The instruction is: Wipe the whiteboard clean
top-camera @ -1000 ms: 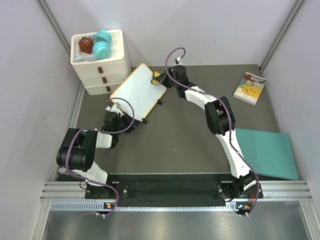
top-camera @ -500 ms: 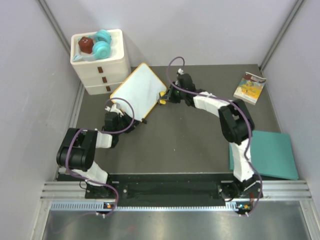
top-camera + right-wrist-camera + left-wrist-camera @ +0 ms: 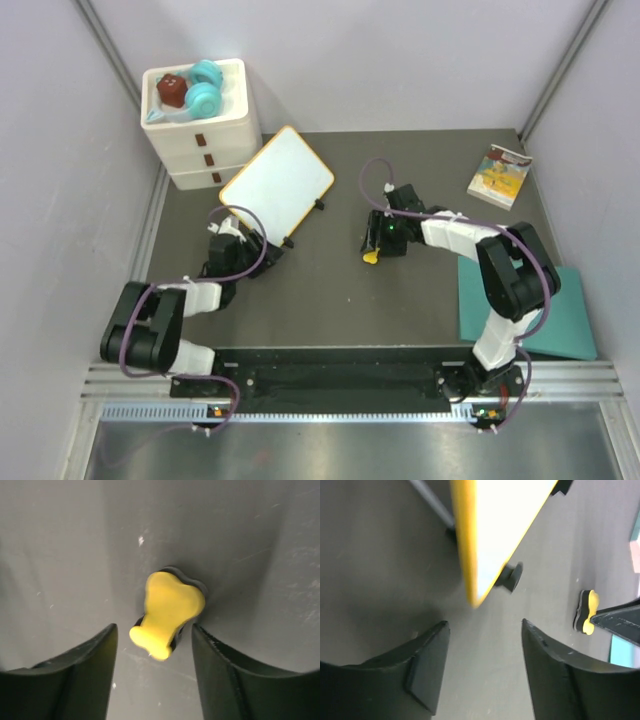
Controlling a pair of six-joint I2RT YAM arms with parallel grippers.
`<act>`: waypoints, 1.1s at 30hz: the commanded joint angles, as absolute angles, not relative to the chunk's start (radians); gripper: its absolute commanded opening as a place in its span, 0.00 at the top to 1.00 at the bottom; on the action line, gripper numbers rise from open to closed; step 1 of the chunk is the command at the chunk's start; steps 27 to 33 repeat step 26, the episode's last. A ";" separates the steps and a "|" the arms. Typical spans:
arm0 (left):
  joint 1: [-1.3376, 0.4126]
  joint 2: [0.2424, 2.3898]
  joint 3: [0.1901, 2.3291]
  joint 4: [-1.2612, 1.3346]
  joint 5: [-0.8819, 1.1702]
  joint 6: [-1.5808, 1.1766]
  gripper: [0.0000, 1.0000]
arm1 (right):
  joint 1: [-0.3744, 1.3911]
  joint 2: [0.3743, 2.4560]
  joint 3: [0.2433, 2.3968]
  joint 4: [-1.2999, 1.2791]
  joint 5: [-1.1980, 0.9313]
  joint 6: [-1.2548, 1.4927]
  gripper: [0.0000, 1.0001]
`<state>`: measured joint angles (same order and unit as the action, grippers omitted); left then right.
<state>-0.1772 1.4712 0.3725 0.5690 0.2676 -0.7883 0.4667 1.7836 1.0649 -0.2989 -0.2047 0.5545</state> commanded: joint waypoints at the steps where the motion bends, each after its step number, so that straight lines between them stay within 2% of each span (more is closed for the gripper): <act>1: -0.183 1.286 0.331 0.336 0.170 -0.767 0.29 | 0.468 1.743 1.040 -0.348 -0.181 0.517 0.36; 2: -0.184 1.243 0.333 0.303 0.158 -0.762 0.25 | 0.468 1.726 1.032 -0.347 -0.175 0.518 0.34; 3: -0.184 1.157 0.336 0.241 0.152 -0.756 0.07 | 0.468 1.715 1.025 -0.347 -0.170 0.518 0.32; 4: -0.184 1.119 0.342 0.209 0.141 -0.752 0.01 | 0.468 1.697 1.006 -0.345 -0.157 0.518 0.25; 9: -0.187 0.930 0.409 0.037 0.152 -0.723 0.01 | 0.474 1.484 0.913 -0.365 -0.054 0.514 0.01; 15: -0.199 0.882 0.526 -0.153 0.195 -0.574 0.01 | 0.476 1.163 0.819 -0.434 0.148 0.489 0.01; 19: -0.202 0.870 0.595 -0.258 0.169 -0.491 0.01 | 0.474 0.806 0.740 -0.417 0.215 0.437 0.01; 22: -0.202 0.841 0.615 -0.296 0.153 -0.448 0.01 | 0.476 0.620 0.712 -0.425 0.262 0.402 0.01; 33: -0.202 0.847 0.630 -0.307 0.170 -0.405 0.01 | 0.474 0.575 0.730 -0.472 0.307 0.383 0.01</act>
